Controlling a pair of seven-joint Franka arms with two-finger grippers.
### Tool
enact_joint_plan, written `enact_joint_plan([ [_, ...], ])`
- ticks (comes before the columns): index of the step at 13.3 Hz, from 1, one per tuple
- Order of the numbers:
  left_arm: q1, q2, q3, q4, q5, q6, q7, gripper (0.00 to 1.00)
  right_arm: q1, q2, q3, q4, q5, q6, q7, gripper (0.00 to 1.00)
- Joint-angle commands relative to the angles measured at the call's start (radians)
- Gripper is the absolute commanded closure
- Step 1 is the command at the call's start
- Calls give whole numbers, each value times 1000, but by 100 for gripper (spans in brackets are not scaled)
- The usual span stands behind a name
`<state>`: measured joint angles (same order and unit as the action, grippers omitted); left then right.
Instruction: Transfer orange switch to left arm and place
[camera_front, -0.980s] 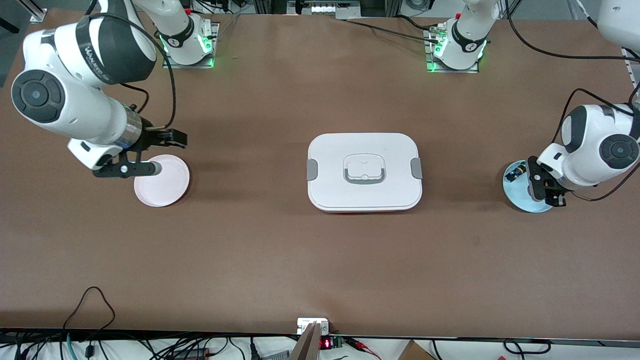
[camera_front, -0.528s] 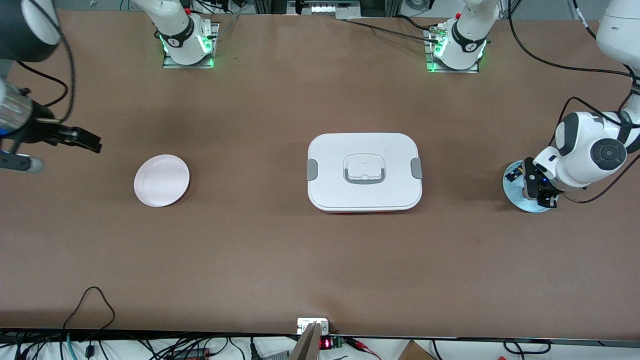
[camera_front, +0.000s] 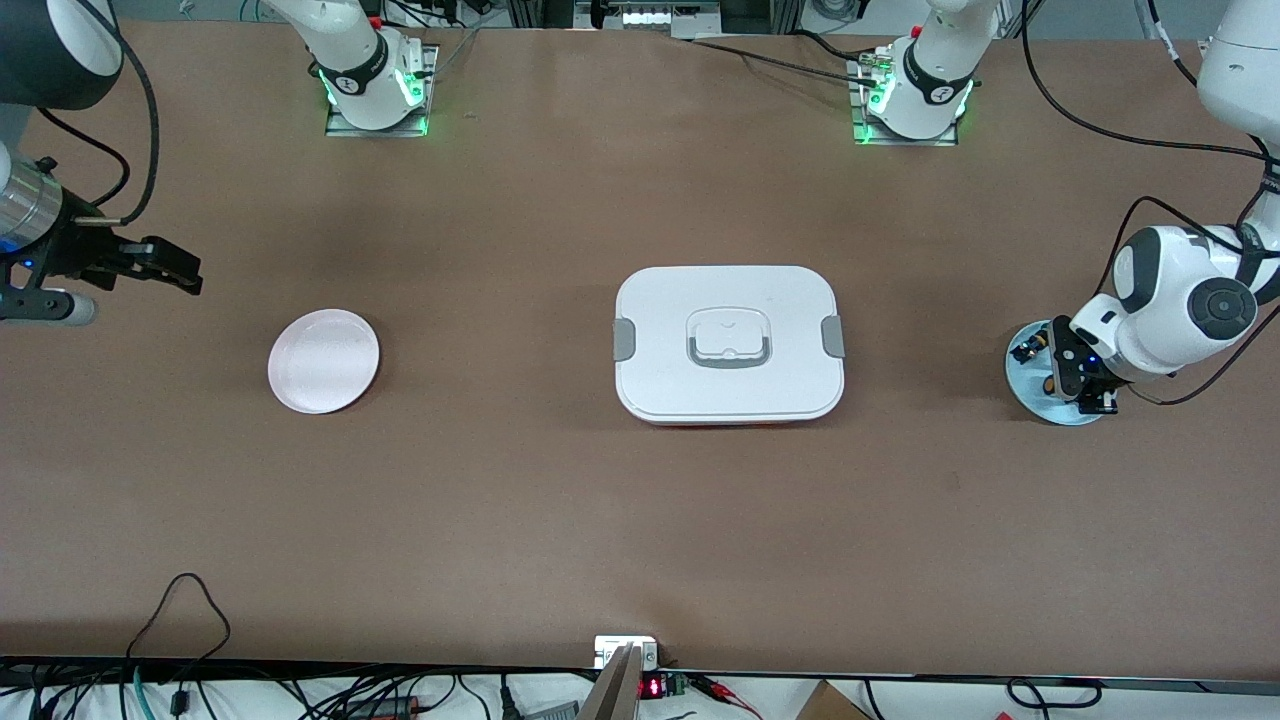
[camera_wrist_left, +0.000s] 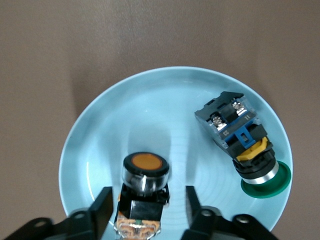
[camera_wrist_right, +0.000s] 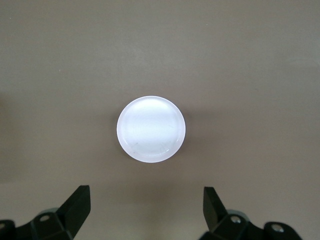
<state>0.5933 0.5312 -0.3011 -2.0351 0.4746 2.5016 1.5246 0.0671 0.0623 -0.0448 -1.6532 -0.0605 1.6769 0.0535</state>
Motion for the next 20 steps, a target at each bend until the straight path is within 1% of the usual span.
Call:
enact_joint_plan([
  [1,14,-42,-33,7,27,-56,13,0,-9,-82,-1,-73,13,17,-24,0],
  [3,13,-71,-44,25,9,-143,11,0,-9,-88,-1,-44,14,-26,-27,0],
  [4,14,-86,-74,35,7,-191,8,0,-7,-88,0,-33,13,-40,-29,0],
  [5,17,-106,-104,64,-5,-246,5,0,-6,-87,2,-24,13,-43,-35,0],
  [6,14,-114,-110,94,-40,-316,3,0,-6,-88,2,-22,13,-43,-37,0],
  [8,10,-112,-111,169,-149,-479,-13,0,-9,-87,-1,-20,13,-43,-58,0],
  [9,4,-114,-122,215,-172,-548,-32,0,-10,-87,-6,-19,13,-45,-66,0],
  [10,2,-114,-154,269,-174,-637,-78,0,-7,-88,-10,-19,13,-45,-66,0],
  [11,2,-112,-182,324,-175,-744,-155,0,-6,-88,-7,-17,11,-54,-67,0],
  [13,2,-112,-268,419,-175,-935,-344,0,-7,-88,-7,1,13,-77,-69,0],
  [14,0,-112,-298,453,-175,-996,-428,0,-7,-88,-7,1,13,-80,-69,0],
  [16,0,-114,-383,528,-174,-1111,-637,0,-7,-88,-9,1,14,-100,-80,0],
  [17,0,-112,-407,559,-175,-1154,-749,0,-9,-88,-12,1,14,-102,-92,0],
  [18,0,-114,-430,582,-200,-1165,-853,0,-10,-88,-18,1,14,-102,-109,0],
  [20,-15,-125,-437,621,-270,-1167,-1059,0,-9,-88,-35,1,14,-105,-118,0],
])
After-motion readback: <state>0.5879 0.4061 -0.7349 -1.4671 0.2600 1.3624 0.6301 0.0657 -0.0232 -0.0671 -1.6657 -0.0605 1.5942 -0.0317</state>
